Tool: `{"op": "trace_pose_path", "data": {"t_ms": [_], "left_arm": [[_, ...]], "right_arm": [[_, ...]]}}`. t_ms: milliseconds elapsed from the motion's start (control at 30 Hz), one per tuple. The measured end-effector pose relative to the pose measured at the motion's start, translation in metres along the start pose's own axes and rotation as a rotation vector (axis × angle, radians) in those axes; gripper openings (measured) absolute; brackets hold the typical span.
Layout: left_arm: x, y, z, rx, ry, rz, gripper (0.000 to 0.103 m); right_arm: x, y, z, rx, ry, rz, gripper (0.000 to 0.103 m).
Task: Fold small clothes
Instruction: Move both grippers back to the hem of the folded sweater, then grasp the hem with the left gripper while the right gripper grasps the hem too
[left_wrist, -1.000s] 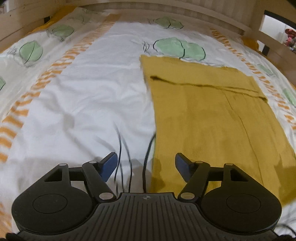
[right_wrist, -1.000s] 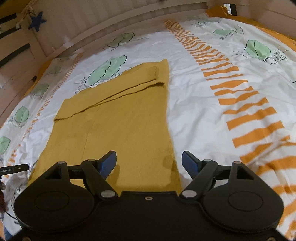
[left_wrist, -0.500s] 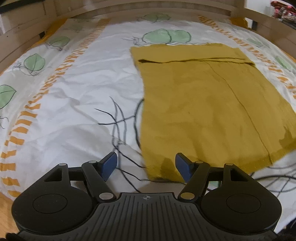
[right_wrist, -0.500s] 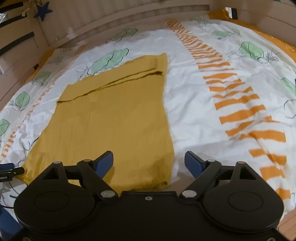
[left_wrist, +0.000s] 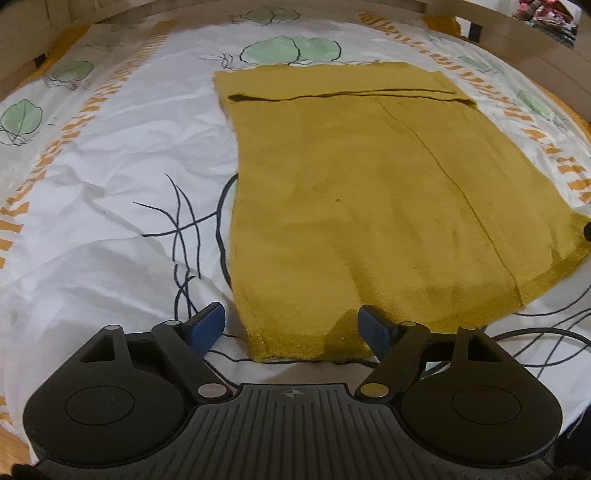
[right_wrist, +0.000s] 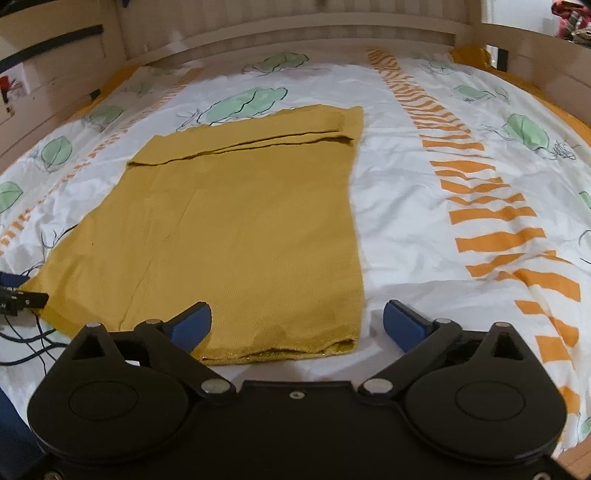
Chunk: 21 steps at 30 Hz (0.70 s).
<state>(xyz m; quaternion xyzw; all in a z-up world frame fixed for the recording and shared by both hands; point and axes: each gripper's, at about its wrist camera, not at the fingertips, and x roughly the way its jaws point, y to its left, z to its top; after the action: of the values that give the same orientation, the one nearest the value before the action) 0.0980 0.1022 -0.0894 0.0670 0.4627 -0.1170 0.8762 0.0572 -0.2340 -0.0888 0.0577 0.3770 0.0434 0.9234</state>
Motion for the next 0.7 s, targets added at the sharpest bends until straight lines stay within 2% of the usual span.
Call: {"op": "trace_pose_path", "data": {"t_ms": [367,467,533,667,700], "left_arm": [[0.000,0.006,0.002,-0.014,0.006,-0.047,0.074],[-0.001,0.007,0.002,-0.028,0.002,-0.047,0.062],[-0.001,0.010,0.002,-0.047,0.000,-0.060,0.047],[-0.001,0.014,0.001,-0.067,-0.006,-0.075,0.044],[-0.001,0.013,0.001,-0.065,-0.006,-0.075,0.043]], "right_arm": [[0.002,-0.005,0.003,0.031,0.030,0.062,0.102],[0.003,-0.005,0.004,0.048,0.042,0.082,0.102],[0.003,-0.005,0.005,0.063,0.046,0.094,0.101],[0.003,-0.005,0.005,0.069,0.052,0.099,0.099],[0.002,-0.005,0.005,0.074,0.052,0.099,0.095]]}}
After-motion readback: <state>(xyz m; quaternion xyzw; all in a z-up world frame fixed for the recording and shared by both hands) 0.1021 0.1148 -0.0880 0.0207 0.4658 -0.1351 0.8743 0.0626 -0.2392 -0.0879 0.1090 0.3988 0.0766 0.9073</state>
